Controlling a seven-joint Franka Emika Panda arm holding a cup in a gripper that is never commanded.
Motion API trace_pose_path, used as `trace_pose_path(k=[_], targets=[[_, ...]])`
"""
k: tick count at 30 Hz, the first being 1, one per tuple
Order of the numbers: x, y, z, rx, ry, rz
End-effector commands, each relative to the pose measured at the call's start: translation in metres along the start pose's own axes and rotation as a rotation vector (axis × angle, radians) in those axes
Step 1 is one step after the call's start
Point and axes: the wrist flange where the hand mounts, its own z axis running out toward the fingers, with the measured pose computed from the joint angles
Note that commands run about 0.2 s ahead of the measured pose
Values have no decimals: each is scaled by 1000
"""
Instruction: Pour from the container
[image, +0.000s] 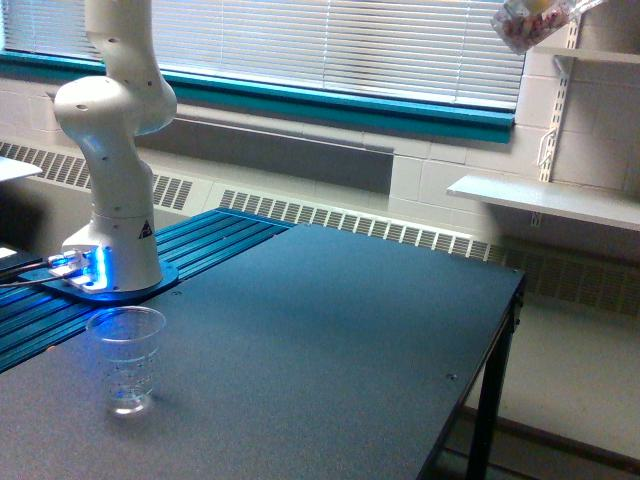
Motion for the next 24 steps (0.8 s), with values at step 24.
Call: trace_pose_path(k=[24], targets=[[-55,264,69,-417,-144,222]])
